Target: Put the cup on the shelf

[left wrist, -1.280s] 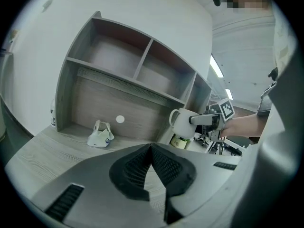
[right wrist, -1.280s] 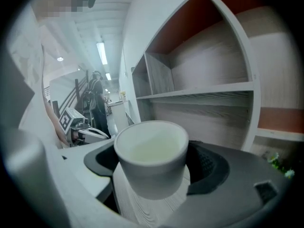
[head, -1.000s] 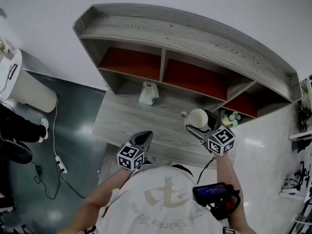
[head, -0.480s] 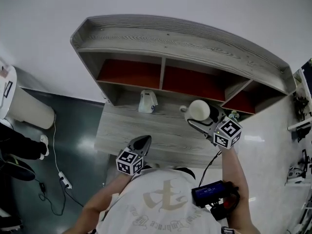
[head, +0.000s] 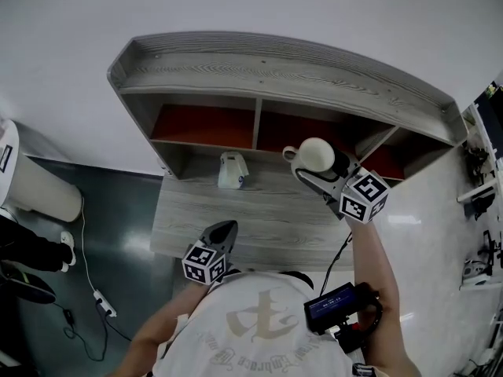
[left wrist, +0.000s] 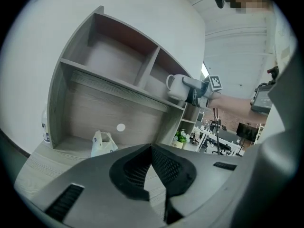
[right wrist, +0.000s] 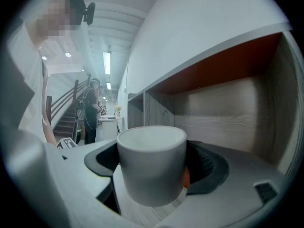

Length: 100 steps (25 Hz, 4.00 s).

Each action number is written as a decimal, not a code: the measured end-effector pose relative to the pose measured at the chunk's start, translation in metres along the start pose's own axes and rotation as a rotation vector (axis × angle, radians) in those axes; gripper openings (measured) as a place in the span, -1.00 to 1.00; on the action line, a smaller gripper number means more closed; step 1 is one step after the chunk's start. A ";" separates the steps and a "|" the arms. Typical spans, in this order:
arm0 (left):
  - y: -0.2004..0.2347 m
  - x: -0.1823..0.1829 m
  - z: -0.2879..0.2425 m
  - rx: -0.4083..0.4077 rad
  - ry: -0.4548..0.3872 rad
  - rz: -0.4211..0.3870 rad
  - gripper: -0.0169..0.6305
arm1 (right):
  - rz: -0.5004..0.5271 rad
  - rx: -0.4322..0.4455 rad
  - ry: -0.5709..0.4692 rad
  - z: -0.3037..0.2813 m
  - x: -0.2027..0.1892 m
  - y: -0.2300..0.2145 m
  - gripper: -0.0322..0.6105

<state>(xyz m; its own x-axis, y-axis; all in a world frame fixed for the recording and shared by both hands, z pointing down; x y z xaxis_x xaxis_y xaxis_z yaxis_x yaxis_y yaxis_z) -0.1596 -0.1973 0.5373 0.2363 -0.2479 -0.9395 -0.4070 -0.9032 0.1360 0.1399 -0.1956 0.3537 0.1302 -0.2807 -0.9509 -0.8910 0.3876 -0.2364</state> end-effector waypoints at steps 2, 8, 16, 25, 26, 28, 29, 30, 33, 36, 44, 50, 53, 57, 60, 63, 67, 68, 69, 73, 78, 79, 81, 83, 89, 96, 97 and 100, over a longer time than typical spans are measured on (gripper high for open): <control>0.004 0.000 0.001 0.002 -0.001 0.003 -0.94 | -0.008 -0.015 -0.018 -0.005 0.005 -0.002 0.42; 0.011 -0.001 0.003 0.009 0.001 0.009 -0.94 | -0.056 -0.115 -0.070 -0.020 0.008 -0.022 0.42; 0.016 -0.002 0.002 0.015 0.005 0.012 -0.94 | -0.116 -0.258 -0.091 -0.034 0.011 -0.052 0.42; 0.018 -0.004 -0.001 0.019 0.011 0.023 -0.94 | -0.136 -0.326 -0.109 -0.053 0.014 -0.072 0.42; 0.018 -0.004 -0.001 0.021 0.012 0.026 -0.94 | -0.136 -0.332 -0.108 -0.056 0.014 -0.074 0.42; 0.020 -0.006 -0.001 0.026 0.015 0.030 -0.94 | -0.131 -0.342 -0.104 -0.059 0.014 -0.078 0.42; 0.020 -0.006 -0.001 0.029 0.017 0.031 -0.94 | -0.129 -0.345 -0.103 -0.060 0.014 -0.079 0.42; 0.021 -0.006 0.000 0.031 0.018 0.032 -0.94 | -0.127 -0.346 -0.103 -0.061 0.013 -0.080 0.42; 0.022 -0.007 0.000 0.035 0.022 0.033 -0.94 | -0.114 -0.345 -0.096 -0.063 0.013 -0.080 0.43; 0.022 -0.006 -0.002 0.028 0.023 0.031 -0.94 | -0.105 -0.343 -0.082 -0.063 0.012 -0.080 0.44; 0.019 -0.006 -0.005 0.021 0.022 0.025 -0.94 | -0.070 -0.378 -0.107 -0.056 0.014 -0.077 0.47; 0.015 -0.004 -0.006 -0.004 0.015 0.016 -0.94 | -0.050 -0.366 -0.146 -0.042 0.016 -0.070 0.47; 0.011 -0.004 -0.009 -0.011 0.013 0.013 -0.94 | -0.051 -0.354 -0.155 -0.034 0.014 -0.068 0.47; 0.009 -0.001 -0.011 -0.022 0.012 0.001 -0.94 | -0.062 -0.342 -0.204 -0.017 0.008 -0.065 0.28; 0.007 0.001 -0.014 -0.027 0.009 -0.009 -0.94 | -0.062 -0.329 -0.226 -0.006 0.005 -0.063 0.16; 0.001 0.002 -0.015 -0.036 0.009 -0.015 -0.94 | -0.053 -0.321 -0.235 0.007 0.000 -0.059 -0.08; -0.010 0.003 -0.018 -0.051 0.011 -0.026 -0.94 | -0.074 -0.298 -0.254 0.027 -0.007 -0.054 -0.23; -0.013 0.004 -0.019 -0.054 0.011 -0.028 -0.94 | -0.078 -0.294 -0.255 0.032 -0.009 -0.053 -0.23; -0.015 0.004 -0.019 -0.057 0.011 -0.029 -0.94 | -0.080 -0.291 -0.254 0.036 -0.012 -0.051 -0.24; -0.022 0.007 -0.021 -0.070 0.011 -0.044 -0.94 | -0.107 -0.274 -0.255 0.055 -0.026 -0.045 -0.42; -0.027 0.016 -0.027 -0.081 -0.003 -0.071 -0.94 | -0.137 -0.244 -0.257 0.076 -0.042 -0.038 -0.57; -0.029 0.018 -0.028 -0.079 -0.005 -0.071 -0.94 | -0.143 -0.243 -0.256 0.080 -0.046 -0.038 -0.57; -0.033 0.019 -0.029 -0.076 -0.008 -0.069 -0.94 | -0.160 -0.241 -0.251 0.088 -0.057 -0.035 -0.65; -0.039 0.022 -0.030 -0.074 -0.014 -0.065 -0.94 | -0.177 -0.240 -0.243 0.097 -0.068 -0.034 -0.74; -0.051 0.033 -0.030 -0.059 -0.035 -0.054 -0.94 | -0.194 -0.186 -0.185 0.108 -0.098 -0.028 -0.89; -0.060 0.051 -0.036 -0.031 -0.073 -0.047 -0.94 | -0.192 -0.110 -0.098 0.116 -0.129 -0.022 -0.89; -0.062 0.053 -0.037 -0.029 -0.076 -0.049 -0.94 | -0.195 -0.101 -0.092 0.117 -0.132 -0.021 -0.89; -0.068 0.059 -0.042 -0.025 -0.083 -0.054 -0.94 | -0.209 -0.072 -0.094 0.122 -0.143 -0.019 -0.89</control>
<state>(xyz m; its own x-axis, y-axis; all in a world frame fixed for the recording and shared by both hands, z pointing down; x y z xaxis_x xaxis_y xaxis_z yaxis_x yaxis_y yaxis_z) -0.0814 -0.1653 0.4859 0.1824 -0.1700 -0.9684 -0.3730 -0.9233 0.0918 0.1909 -0.0558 0.4701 0.3521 -0.2638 -0.8980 -0.8688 0.2649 -0.4184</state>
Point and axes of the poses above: the fingertips, and each gripper's own axes: z backward along the fingers, y to its left, x out of its top, the point moved 8 cm from there along z, backward along the fingers, and after that the axes turned 13 degrees about -z, right-handed, at the moved point
